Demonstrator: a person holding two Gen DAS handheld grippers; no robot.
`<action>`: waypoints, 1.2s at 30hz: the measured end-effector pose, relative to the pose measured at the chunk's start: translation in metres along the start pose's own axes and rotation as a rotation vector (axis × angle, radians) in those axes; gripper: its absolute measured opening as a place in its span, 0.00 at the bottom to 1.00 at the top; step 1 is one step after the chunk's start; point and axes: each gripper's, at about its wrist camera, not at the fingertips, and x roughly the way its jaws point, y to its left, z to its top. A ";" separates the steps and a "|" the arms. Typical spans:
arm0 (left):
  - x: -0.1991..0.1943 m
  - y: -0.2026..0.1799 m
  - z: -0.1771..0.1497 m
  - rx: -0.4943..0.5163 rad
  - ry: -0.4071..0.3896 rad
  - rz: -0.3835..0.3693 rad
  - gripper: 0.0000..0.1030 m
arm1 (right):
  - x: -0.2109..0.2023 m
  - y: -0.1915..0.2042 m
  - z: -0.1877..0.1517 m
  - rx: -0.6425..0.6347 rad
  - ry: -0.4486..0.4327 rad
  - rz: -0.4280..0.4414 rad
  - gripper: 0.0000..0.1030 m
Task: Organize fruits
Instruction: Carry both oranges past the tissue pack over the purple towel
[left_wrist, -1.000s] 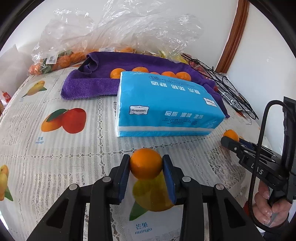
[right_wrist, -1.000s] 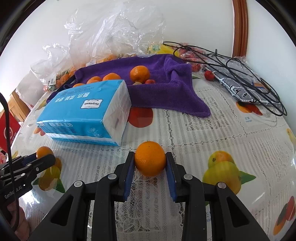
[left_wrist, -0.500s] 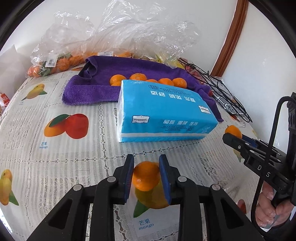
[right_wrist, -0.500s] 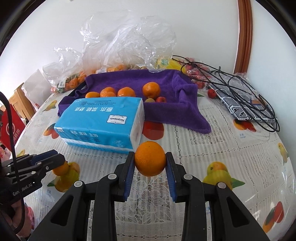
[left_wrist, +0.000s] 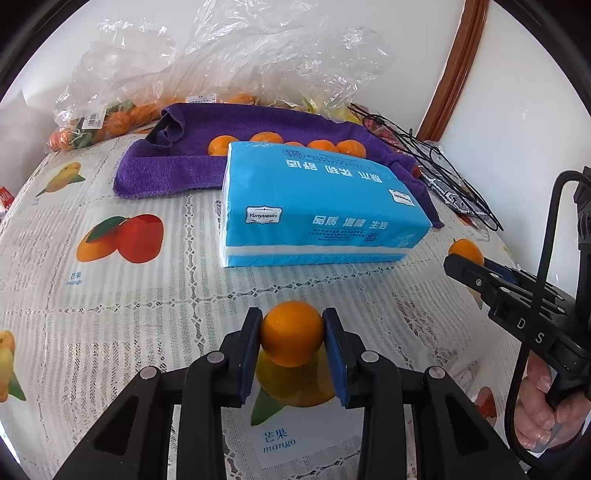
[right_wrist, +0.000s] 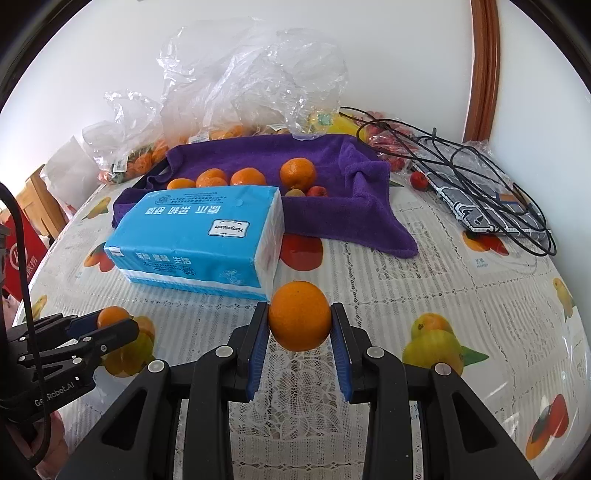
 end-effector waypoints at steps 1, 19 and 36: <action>-0.002 0.000 0.000 -0.003 0.000 -0.002 0.31 | -0.001 0.000 0.000 0.002 -0.002 0.002 0.32; -0.036 0.000 0.042 -0.037 -0.072 0.019 0.31 | -0.023 -0.002 0.035 0.015 -0.081 0.024 0.32; -0.018 0.007 0.115 -0.030 -0.149 0.064 0.31 | 0.002 -0.005 0.099 0.011 -0.140 0.023 0.32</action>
